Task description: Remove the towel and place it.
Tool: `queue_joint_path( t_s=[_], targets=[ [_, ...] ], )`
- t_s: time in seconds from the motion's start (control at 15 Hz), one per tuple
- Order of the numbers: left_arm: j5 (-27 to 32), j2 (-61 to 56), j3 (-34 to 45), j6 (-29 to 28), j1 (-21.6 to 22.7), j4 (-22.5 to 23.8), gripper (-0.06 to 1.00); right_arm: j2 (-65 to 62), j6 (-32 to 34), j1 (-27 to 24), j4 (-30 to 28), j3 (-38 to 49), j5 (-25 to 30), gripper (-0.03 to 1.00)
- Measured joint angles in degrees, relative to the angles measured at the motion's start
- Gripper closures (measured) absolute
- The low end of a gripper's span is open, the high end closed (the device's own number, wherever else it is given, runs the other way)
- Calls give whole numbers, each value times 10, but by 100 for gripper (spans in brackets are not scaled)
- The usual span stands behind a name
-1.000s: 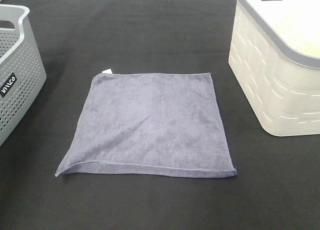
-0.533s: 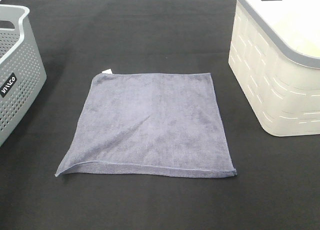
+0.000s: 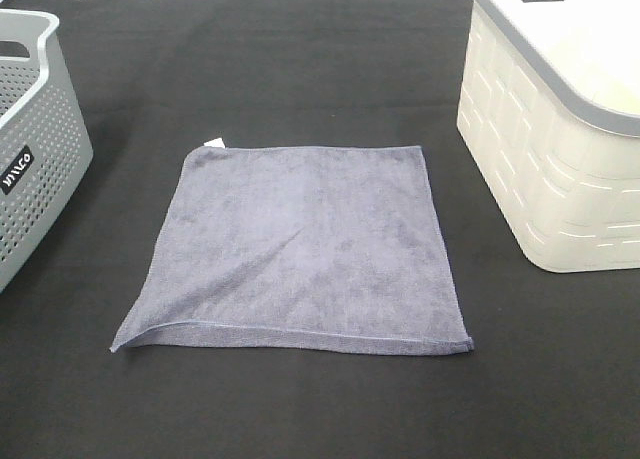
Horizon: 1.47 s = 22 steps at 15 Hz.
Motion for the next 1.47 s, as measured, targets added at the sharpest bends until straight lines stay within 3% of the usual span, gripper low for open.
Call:
queue_joint_path(
  t_s=[0.4, 0.67, 0.93, 1.2, 1.47],
  targets=[
    [-9, -115, 105, 1, 0, -5, 25, -104, -30, 1, 34, 74, 2, 20],
    [-38, -158, 115, 3, 0, -33, 25, -137, -41, 1, 47, 135, -5, 20],
    [-56, -243, 128, 9, 0, -51, 25, -138, -43, 1, 55, 171, -57, 20],
    [-56, -246, 128, -83, 0, 6, 25, -138, -44, 1, 56, 173, -60, 20],
    [-56, -246, 128, -86, 0, 6, 25, -138, -39, 1, 56, 173, -60, 20]
  ],
)
